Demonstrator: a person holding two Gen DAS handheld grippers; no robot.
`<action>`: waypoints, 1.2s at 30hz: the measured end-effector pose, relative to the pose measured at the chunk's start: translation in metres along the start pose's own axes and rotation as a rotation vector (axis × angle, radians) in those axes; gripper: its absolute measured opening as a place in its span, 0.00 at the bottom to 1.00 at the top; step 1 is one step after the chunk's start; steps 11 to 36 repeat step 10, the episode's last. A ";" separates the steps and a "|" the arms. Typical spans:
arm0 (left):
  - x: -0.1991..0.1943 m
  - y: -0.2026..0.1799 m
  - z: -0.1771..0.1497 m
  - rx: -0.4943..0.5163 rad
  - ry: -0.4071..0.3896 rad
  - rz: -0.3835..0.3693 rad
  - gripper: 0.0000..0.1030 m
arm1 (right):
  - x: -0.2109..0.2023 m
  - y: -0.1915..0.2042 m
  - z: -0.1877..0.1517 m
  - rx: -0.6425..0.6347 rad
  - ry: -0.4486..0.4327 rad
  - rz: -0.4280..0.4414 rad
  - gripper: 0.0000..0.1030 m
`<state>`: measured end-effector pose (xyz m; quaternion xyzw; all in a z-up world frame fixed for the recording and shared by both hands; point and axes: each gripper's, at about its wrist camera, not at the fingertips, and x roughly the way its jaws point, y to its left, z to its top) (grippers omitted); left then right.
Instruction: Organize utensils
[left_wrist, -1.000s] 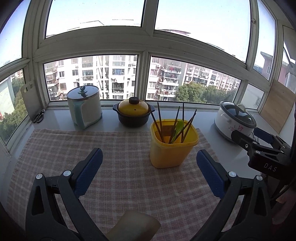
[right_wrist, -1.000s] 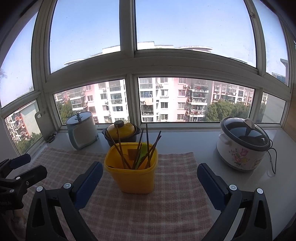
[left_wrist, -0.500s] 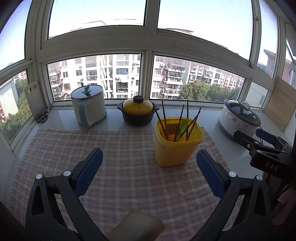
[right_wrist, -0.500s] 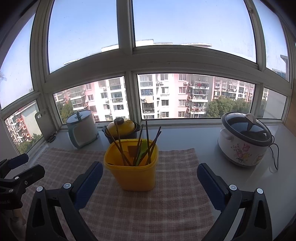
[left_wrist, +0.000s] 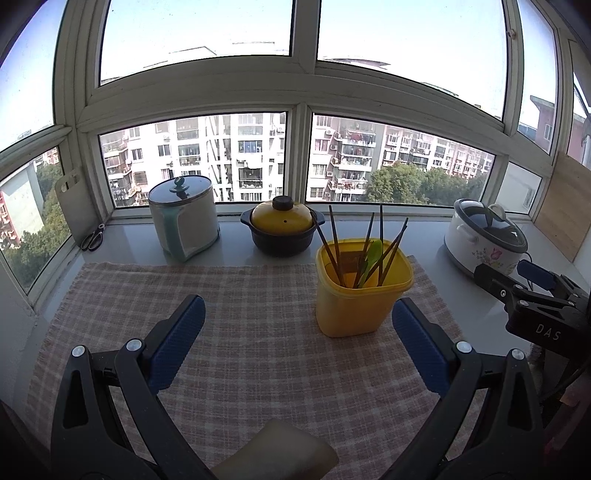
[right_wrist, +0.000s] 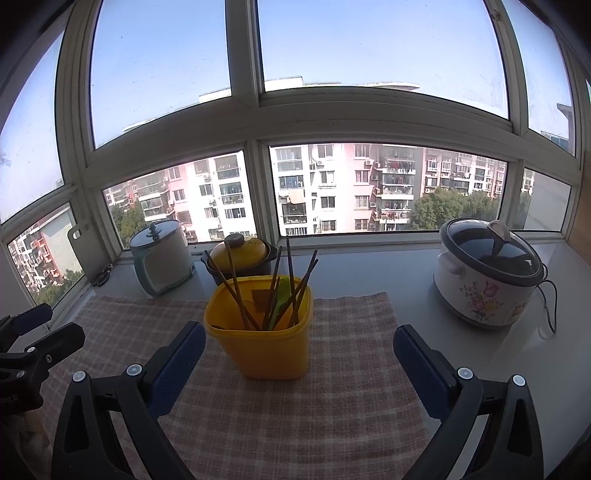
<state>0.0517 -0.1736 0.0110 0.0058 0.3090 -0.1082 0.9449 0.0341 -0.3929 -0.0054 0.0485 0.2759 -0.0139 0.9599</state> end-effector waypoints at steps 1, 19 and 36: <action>0.000 0.000 0.000 0.001 0.000 0.002 1.00 | 0.000 0.000 0.000 0.002 0.001 0.001 1.00; 0.002 0.000 -0.002 0.006 -0.001 0.019 1.00 | 0.005 -0.005 -0.002 0.020 0.016 -0.002 1.00; 0.002 0.000 -0.002 0.006 -0.001 0.019 1.00 | 0.005 -0.005 -0.002 0.020 0.016 -0.002 1.00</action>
